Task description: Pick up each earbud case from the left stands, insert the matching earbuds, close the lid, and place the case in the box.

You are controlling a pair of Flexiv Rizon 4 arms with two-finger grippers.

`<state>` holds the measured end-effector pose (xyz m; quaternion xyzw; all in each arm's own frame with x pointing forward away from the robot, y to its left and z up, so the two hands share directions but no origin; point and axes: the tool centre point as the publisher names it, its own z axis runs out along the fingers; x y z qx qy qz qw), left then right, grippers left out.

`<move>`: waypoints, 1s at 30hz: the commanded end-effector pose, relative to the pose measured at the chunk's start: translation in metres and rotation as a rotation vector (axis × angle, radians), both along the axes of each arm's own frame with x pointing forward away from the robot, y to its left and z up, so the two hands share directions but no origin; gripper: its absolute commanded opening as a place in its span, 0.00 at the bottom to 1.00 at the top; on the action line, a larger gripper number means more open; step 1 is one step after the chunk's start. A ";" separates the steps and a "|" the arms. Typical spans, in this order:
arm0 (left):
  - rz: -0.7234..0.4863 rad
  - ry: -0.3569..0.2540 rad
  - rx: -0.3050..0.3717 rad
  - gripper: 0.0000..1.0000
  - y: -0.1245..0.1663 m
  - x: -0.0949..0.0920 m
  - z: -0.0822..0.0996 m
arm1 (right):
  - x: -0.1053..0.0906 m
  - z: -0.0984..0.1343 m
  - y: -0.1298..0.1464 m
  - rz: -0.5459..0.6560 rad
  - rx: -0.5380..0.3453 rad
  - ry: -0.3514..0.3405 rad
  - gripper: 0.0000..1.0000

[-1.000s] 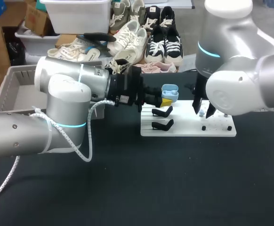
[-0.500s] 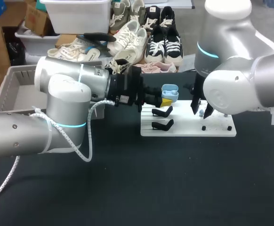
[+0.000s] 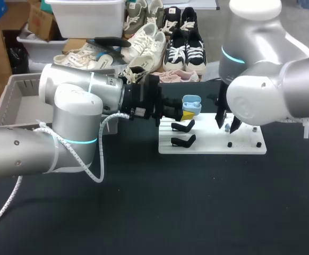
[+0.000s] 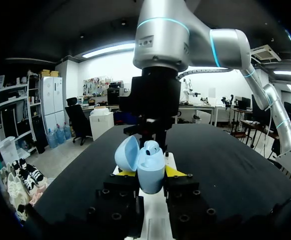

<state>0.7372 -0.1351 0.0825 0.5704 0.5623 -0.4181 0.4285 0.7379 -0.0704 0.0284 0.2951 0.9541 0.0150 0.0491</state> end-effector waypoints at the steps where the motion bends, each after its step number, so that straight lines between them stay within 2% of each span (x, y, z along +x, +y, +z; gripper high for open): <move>1: 0.000 -0.001 -0.002 0.00 0.000 0.000 -0.001 | 0.002 -0.002 -0.001 0.000 0.002 0.006 0.31; 24: 0.000 -0.001 -0.002 0.00 0.000 0.000 -0.001 | 0.005 -0.006 -0.003 -0.008 0.013 0.017 0.26; 25: 0.000 -0.001 -0.002 0.00 0.000 0.000 -0.001 | 0.005 -0.007 -0.003 -0.008 0.013 0.017 0.21; 30: 0.000 -0.001 -0.002 0.00 0.000 0.000 -0.001 | 0.006 -0.009 -0.002 -0.007 0.015 0.022 0.12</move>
